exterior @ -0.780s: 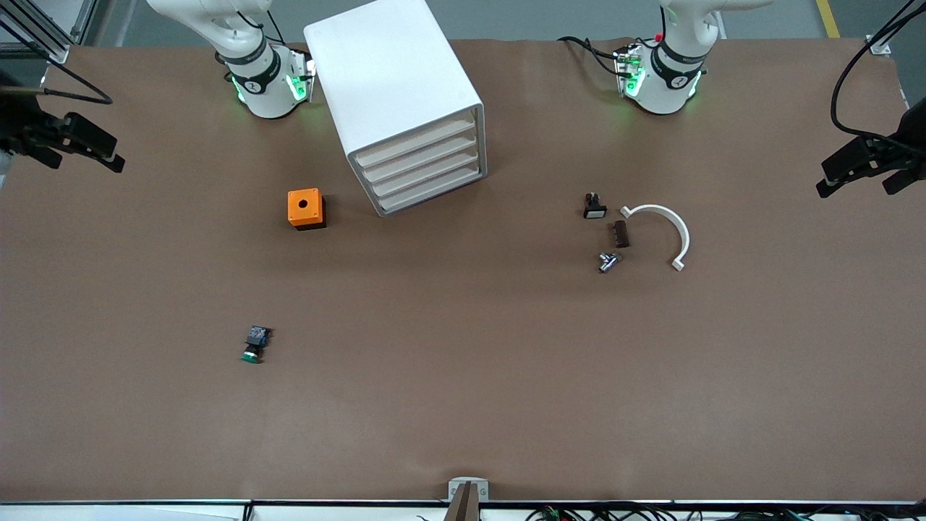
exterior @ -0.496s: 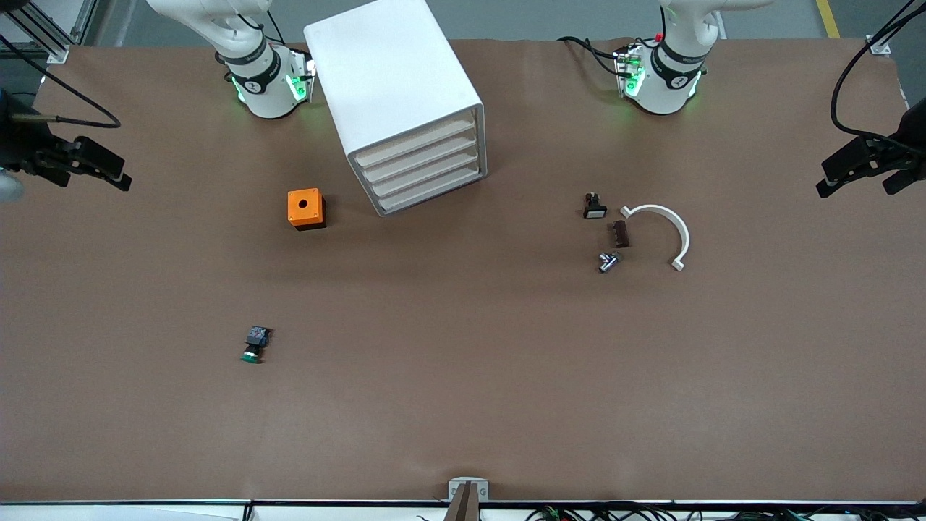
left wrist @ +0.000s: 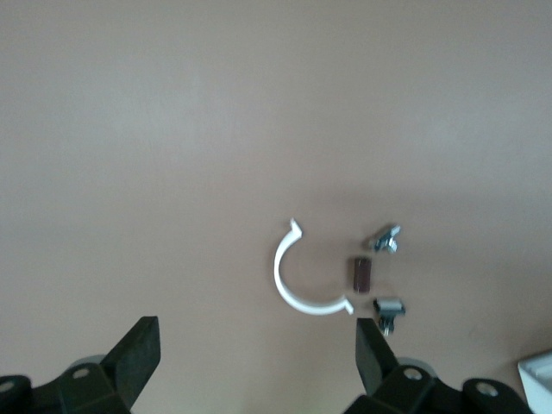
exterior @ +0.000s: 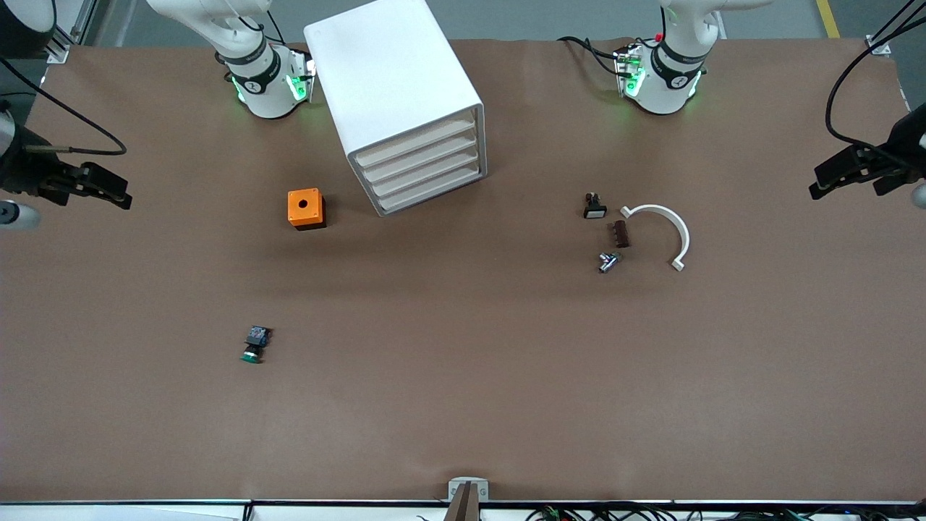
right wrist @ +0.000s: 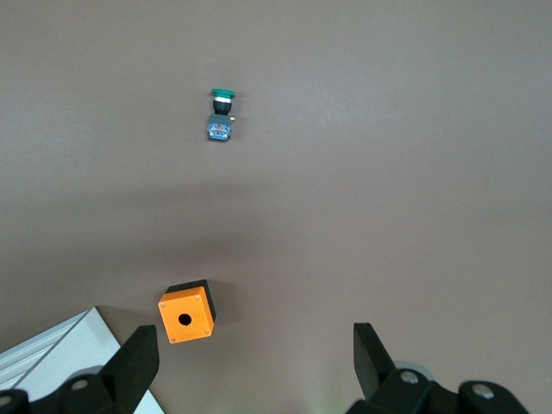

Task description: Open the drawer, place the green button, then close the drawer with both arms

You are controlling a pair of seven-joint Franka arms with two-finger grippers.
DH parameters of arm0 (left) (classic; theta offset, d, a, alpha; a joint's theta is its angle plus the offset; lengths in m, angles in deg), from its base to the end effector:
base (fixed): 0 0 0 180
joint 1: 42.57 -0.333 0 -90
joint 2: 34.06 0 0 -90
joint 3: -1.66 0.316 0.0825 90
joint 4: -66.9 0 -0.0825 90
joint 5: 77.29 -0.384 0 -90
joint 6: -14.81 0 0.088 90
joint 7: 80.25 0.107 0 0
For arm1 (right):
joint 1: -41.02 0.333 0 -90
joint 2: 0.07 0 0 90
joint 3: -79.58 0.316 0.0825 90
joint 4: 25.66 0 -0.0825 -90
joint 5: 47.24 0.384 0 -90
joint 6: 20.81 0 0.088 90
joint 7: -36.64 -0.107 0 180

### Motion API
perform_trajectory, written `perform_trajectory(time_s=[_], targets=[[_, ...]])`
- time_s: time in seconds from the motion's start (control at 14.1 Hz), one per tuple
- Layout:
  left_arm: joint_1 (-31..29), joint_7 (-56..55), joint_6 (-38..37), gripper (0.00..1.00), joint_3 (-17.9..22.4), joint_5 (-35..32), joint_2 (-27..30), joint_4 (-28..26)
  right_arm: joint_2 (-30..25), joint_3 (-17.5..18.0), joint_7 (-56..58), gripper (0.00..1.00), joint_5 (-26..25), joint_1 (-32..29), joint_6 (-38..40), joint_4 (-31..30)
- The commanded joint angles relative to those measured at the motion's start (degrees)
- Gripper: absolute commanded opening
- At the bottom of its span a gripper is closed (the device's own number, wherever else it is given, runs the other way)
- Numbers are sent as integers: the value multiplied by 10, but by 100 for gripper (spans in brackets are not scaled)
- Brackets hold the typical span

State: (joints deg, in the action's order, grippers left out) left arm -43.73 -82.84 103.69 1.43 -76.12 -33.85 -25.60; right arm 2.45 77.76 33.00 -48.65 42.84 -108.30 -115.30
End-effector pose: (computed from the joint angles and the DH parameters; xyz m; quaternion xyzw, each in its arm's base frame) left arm 0.5498 0.0067 0.6044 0.9990 0.0308 -0.0299 0.0098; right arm 0.5621 -0.0023 0.5993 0.9986 -0.0318 -0.0403 0.0143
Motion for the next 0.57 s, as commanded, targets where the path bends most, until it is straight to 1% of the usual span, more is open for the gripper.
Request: perform_trajectory(time_s=[0.0,0.14,0.28,0.5], targets=[[5,-29,-45,100,-14,-13,-46,11,24,2,8,100,-9,-5,9,17],[10,-69,-58,100,-42,-13,-78,11,25,2,10,100,-11,-6,7,17],[14,-127,-66,100,-69,-13,-104,12,48,1,14,100,-11,-16,7,17],[45,-194,-66,100,-80,-13,-136,12,54,2,23,100,1,-32,-4,17]])
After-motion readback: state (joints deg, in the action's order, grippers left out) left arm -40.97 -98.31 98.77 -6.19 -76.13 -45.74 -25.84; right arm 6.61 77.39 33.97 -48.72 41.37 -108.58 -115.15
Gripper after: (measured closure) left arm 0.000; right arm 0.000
